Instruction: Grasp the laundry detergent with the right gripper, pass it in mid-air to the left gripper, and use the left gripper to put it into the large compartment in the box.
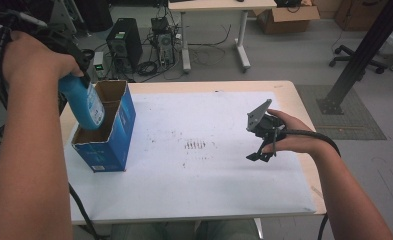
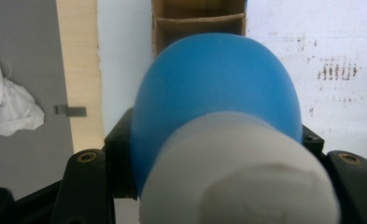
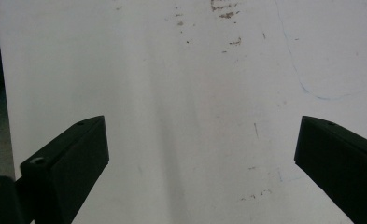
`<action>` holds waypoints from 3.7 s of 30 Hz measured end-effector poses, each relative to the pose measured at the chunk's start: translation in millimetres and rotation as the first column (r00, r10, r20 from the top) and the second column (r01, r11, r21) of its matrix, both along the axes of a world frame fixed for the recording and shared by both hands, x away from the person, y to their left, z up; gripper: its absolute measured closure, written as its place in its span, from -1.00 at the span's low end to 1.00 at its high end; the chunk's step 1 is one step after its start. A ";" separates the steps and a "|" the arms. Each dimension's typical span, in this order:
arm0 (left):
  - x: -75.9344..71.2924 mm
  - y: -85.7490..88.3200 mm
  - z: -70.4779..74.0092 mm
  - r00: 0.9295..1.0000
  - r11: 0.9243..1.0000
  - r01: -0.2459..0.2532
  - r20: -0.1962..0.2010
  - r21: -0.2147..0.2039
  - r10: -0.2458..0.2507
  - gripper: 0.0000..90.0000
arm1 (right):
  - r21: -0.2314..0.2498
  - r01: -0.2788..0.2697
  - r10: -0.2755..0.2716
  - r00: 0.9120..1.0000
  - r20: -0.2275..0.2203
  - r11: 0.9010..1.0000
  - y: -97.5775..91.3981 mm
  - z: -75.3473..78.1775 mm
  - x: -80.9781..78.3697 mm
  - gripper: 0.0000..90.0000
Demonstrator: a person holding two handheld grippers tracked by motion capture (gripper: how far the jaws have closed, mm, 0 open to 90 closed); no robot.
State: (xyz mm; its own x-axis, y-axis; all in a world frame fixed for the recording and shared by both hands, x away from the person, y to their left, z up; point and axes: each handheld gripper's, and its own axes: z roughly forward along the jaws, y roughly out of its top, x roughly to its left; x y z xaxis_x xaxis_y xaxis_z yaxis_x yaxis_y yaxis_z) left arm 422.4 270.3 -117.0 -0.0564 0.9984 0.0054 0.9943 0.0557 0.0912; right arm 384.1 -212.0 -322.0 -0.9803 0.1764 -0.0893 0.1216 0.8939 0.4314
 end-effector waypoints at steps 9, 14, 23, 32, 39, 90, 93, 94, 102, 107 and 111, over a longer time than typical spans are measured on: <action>2.5 3.2 -17.6 1.000 1.000 0.010 -0.012 0.007 -0.009 -0.15 | 0.001 -0.001 0.001 1.000 -0.003 1.000 2.6 -3.1 -0.1 -0.93; 3.5 2.5 -28.0 0.999 1.000 0.023 -0.024 0.001 -0.023 -0.15 | 0.002 0.000 0.000 1.000 -0.005 1.000 3.5 -3.9 -0.7 -0.93; 6.3 0.9 -45.4 0.999 0.999 0.035 -0.034 0.011 -0.035 -0.15 | 0.004 0.001 -0.001 1.000 -0.007 1.000 1.8 -3.2 -2.1 -0.93; 9.4 -2.7 -67.6 0.997 0.998 0.055 -0.046 0.010 -0.055 -0.15 | 0.000 0.002 -0.002 1.000 -0.013 1.000 -0.1 -5.9 -2.8 -0.93; 11.1 -2.1 -83.7 0.997 0.998 0.061 -0.058 0.010 -0.060 -0.15 | -0.004 0.001 -0.001 1.000 -0.018 1.000 0.6 -7.4 -2.3 -0.93; 19.1 3.0 -168.3 0.989 0.998 0.068 -0.131 -0.016 -0.070 -0.16 | -0.001 0.016 -0.016 0.999 -0.044 1.000 -1.8 -17.7 -0.1 -0.93; 18.4 3.3 -168.7 0.988 0.998 0.068 -0.136 -0.016 -0.070 -0.16 | 0.000 0.016 -0.016 0.999 -0.045 1.000 -1.7 -18.0 -0.2 -0.93; 18.3 3.3 -168.8 0.988 0.998 0.068 -0.137 -0.017 -0.070 -0.16 | 0.000 0.015 -0.015 0.999 -0.045 1.000 -1.7 -17.9 -0.3 -0.93; 17.9 2.8 -169.2 0.988 0.998 0.066 -0.138 -0.016 -0.068 -0.16 | 0.004 0.019 -0.019 0.999 -0.043 1.000 -4.1 -15.7 -2.3 -0.93; 17.1 3.4 -169.3 0.989 0.997 0.069 -0.133 -0.021 -0.071 -0.17 | 0.004 0.023 -0.022 0.999 -0.043 1.000 -6.3 -14.8 -3.5 -0.93; 16.1 5.6 -169.7 0.990 0.998 0.060 -0.130 -0.032 -0.064 -0.23 | 0.002 0.028 -0.028 0.999 -0.037 1.000 -6.3 -14.5 -3.9 -0.93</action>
